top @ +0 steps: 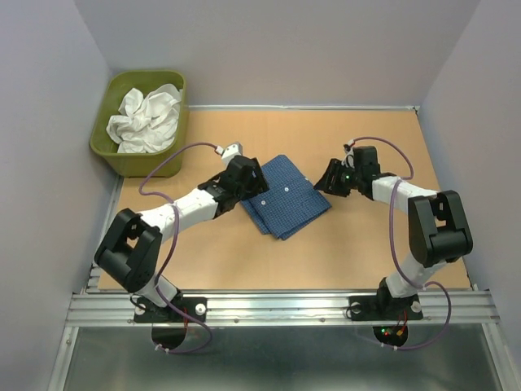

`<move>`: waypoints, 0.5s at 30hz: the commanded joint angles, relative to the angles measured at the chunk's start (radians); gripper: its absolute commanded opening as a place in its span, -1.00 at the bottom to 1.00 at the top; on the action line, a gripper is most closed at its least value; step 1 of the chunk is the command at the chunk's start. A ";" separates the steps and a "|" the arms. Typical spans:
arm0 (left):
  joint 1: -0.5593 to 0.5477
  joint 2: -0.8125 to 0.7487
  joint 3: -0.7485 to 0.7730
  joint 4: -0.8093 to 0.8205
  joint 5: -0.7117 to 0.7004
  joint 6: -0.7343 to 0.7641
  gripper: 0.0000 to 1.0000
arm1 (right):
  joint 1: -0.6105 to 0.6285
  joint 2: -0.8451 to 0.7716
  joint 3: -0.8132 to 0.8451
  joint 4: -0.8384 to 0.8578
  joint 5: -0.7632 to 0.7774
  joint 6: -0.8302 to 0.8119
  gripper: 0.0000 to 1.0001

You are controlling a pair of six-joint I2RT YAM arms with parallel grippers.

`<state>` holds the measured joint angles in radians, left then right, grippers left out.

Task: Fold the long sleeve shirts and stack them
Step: Fold the shirt

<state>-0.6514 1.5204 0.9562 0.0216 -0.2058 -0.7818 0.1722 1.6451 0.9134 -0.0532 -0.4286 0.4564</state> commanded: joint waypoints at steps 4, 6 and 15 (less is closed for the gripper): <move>-0.037 0.116 -0.039 -0.040 0.003 -0.100 0.43 | 0.009 0.045 -0.036 -0.053 -0.001 -0.062 0.04; -0.037 0.150 -0.031 -0.040 -0.006 -0.093 0.28 | 0.010 0.044 -0.067 -0.053 -0.018 -0.058 -0.08; 0.029 0.291 0.136 -0.041 -0.047 0.143 -0.07 | 0.215 -0.059 -0.223 -0.047 -0.018 0.059 -0.81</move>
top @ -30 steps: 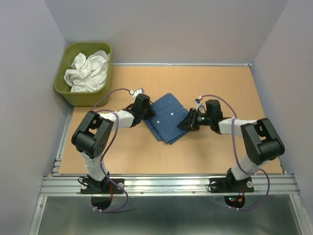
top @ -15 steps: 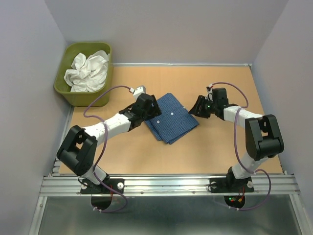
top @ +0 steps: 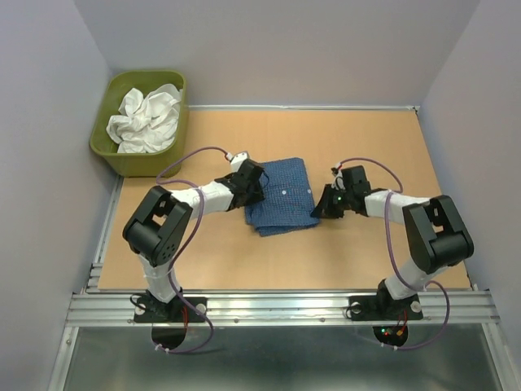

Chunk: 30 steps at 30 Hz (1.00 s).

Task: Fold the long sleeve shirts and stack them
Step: Fold the shirt

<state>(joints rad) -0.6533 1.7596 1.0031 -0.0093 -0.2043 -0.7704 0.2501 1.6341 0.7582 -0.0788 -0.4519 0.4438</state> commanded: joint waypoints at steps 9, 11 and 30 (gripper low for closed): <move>0.063 0.209 0.377 0.005 -0.187 0.483 0.24 | 0.448 -0.165 -0.054 0.096 0.049 0.326 -0.15; 0.066 0.178 0.371 0.035 -0.187 0.487 0.37 | 0.448 -0.177 -0.025 0.080 0.080 0.312 0.00; 0.003 -0.201 -0.095 0.040 -0.067 -0.047 0.34 | -0.029 -0.047 0.280 -0.104 0.121 0.020 0.18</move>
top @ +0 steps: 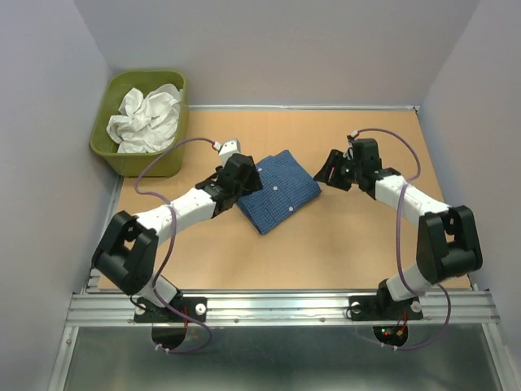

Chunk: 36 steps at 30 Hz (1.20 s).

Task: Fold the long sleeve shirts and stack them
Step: Fold the shirt

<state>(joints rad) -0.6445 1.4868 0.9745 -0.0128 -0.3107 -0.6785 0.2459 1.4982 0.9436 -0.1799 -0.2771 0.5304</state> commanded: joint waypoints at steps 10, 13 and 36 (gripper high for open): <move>0.032 0.176 -0.187 0.108 0.042 -0.245 -0.09 | -0.023 0.246 0.064 0.077 -0.183 -0.135 -0.10; 0.071 0.213 -0.178 0.105 0.061 -0.169 -0.30 | -0.019 0.235 0.014 0.109 -0.250 -0.119 -0.92; 0.125 0.014 0.018 -0.073 -0.014 0.141 0.38 | 0.082 -0.132 -0.163 0.194 -0.073 0.114 0.08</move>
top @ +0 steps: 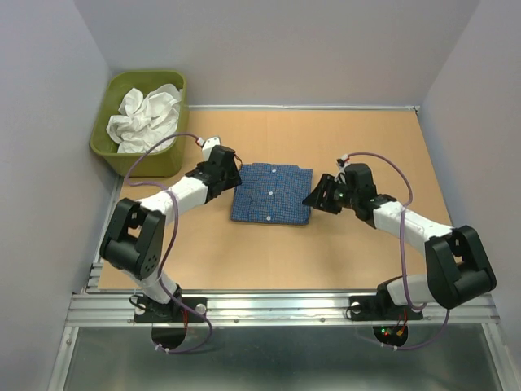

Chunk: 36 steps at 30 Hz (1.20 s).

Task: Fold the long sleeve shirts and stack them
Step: Fold the shirt

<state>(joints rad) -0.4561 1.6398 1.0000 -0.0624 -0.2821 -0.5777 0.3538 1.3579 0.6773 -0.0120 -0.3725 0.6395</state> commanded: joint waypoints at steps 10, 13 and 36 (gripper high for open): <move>-0.493 -0.112 0.037 0.048 -0.175 0.209 0.26 | -0.144 0.269 0.384 0.041 -0.112 -0.055 -0.40; -0.585 -0.037 0.098 0.090 -0.203 0.288 0.15 | -0.147 0.345 0.438 0.063 -0.135 -0.055 -0.56; -0.678 0.249 0.272 -0.082 -0.078 0.477 -0.03 | -0.214 0.518 0.442 0.179 -0.166 -0.049 -0.47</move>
<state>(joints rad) -1.1233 1.9602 1.2697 -0.0814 -0.3069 -0.1196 0.1570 1.9888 1.1156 0.1371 -0.5594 0.6052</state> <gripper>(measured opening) 0.465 0.199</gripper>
